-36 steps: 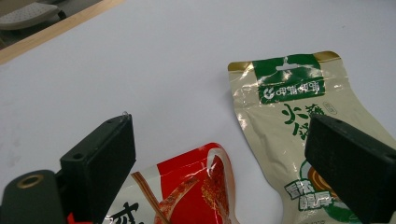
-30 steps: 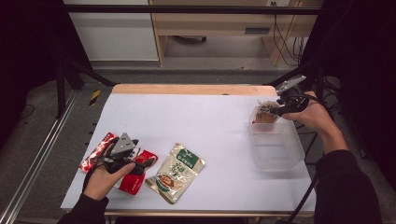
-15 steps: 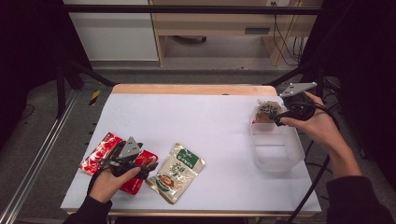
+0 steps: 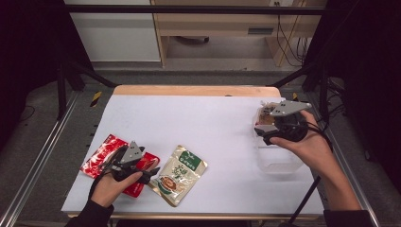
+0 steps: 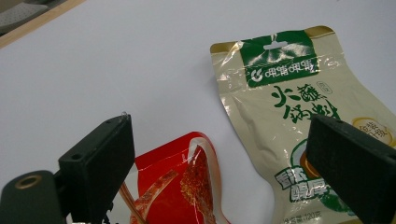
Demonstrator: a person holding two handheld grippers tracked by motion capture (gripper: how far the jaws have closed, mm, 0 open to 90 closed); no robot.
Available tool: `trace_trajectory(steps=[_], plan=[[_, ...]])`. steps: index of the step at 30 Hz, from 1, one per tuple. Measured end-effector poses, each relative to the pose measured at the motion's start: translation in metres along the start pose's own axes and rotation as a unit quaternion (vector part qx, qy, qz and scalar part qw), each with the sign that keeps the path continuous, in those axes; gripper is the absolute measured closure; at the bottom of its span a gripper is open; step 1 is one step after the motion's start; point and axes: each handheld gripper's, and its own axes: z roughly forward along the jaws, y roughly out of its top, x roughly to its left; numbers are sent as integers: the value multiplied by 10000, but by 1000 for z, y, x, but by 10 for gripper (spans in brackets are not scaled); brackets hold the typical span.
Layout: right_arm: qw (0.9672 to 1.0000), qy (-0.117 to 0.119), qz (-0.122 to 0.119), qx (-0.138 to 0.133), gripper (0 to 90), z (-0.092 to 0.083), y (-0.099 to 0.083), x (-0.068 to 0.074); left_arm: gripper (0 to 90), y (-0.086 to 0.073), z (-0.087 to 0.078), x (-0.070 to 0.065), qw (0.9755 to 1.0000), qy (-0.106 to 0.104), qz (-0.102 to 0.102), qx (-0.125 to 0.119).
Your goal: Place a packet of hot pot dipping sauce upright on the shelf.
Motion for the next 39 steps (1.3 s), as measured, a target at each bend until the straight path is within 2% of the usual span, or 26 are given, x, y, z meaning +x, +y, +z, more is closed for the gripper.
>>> trace_trajectory(steps=[4, 8, 12, 13, 14, 15, 16, 19, 21, 22, 23, 28, 31, 32, 33, 36, 39], plan=[[10000, 55, 3, 44, 184, 4, -2, 8, 81, -1, 1, -1, 10000, -2, -3, 8], [9999, 137, 70, -26, 195, 8, 1, 18, 81, -1, 0, -3, 10000, -22, 16, -4], [9994, 224, 179, -192, 216, 13, 7, 35, 81, -1, -1, -4, 10000, -70, 11, -49], [9992, 307, 153, -221, 220, 17, 10, 47, 82, -2, -2, -4, 10000, -33, 37, -28], [9992, 307, 153, -221, 220, 17, 10, 47, 82, -4, -2, -5, 10000, -47, 29, -24], [9985, 469, 160, -231, 221, 23, 13, 60, 83, -6, -2, -6, 10000, -79, 25, -17], [9985, 469, 160, -231, 221, 23, 13, 60, 83, -6, -2, -6, 10000, -79, 25, -17], [9977, 649, 74, -183, 227, 33, 17, 79, 83, -8, -2, -7, 9999, 2, 125, 97], [9966, 810, 98, -140, 225, 45, 16, 95, 84, -10, -4, -9, 9999, -5, 96, 60], [9966, 810, 98, -140, 225, 45, 16, 95, 84, -10, -4, -9, 9999, -5, 96, 60], [9957, 915, 124, -121, 225, 53, 14, 104, 84, -12, -5, -10, 9999, -12, 108, 95], [9940, 1070, 197, -125, 238, 66, 10, 116, 90, -17, -8, -11, 9998, 13, 113, 135], [9919, 1217, 347, -87, 278, 81, 4, 128, 98, -22, -9, -13, 9998, 41, 34, 174], [9919, 1217, 347, -87, 278, 81, 4, 128, 98, -23, -9, -14, 9998, 39, 13, 193], [9907, 1302, 386, -66, 295, 89, 1, 134, 98, -25, -8, -15, 9996, 34, 75, 254], [9892, 1398, 448, -44, 311, 97, -2, 140, 98, -26, -7, -16, 9997, -2, 60, 242], [9868, 1543, 496, 44, 318, 112, -6, 148, 98, -27, -6, -15, 9997, 36, 54, 230]])
